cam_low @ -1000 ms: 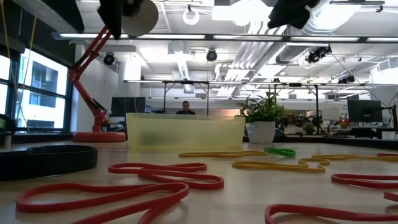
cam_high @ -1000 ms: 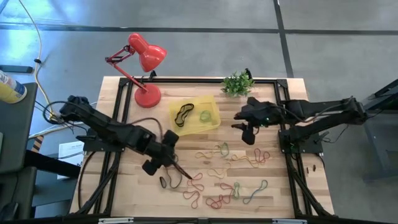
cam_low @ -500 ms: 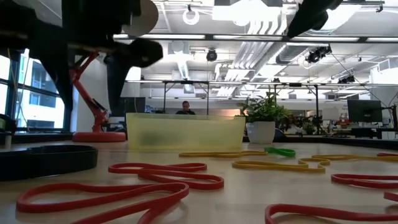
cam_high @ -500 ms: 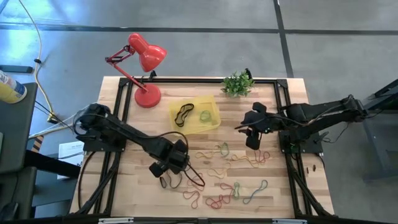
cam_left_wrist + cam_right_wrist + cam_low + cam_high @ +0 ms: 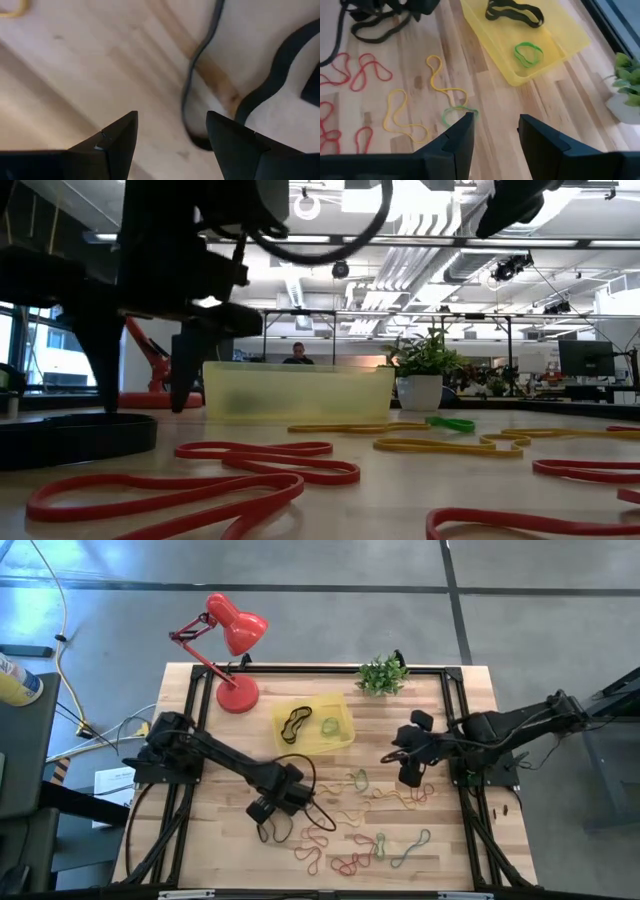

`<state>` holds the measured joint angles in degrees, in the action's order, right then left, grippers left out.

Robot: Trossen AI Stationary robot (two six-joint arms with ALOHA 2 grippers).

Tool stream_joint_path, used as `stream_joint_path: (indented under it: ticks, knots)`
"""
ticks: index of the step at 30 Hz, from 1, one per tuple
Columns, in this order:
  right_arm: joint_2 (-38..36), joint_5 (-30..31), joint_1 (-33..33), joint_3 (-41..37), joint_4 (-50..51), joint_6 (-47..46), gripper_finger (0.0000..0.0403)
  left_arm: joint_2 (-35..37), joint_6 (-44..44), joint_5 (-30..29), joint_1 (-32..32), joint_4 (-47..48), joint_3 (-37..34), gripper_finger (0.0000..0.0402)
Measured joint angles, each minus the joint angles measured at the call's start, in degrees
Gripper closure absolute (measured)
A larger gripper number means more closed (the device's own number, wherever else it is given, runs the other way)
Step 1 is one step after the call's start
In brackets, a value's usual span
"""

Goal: Pick and place rubber bands into bin
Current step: Put the black rubber band into the yellow bin

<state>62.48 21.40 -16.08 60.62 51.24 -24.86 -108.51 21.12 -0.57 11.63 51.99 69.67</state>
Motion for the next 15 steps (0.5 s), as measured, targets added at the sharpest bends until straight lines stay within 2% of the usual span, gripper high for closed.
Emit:
stream_joint_path:
  ticks: [4,9,15]
  knots:
    - [0.0,1.2,-1.2,0.0,0.7,-0.9,0.0258,-1.4,-1.5,1.0,0.0,-0.9,0.0,0.0177]
    - [0.0,3.1,-2.5,0.0,0.7,-1.7,0.0258,-1.4,-4.5,-2.4,0.0,-1.4,0.0,0.0181]
    - [0.0,5.3,-3.3,0.0,0.9,-2.2,0.0258,-1.4,-4.9,-0.9,0.0,-2.0,0.0,0.0243]
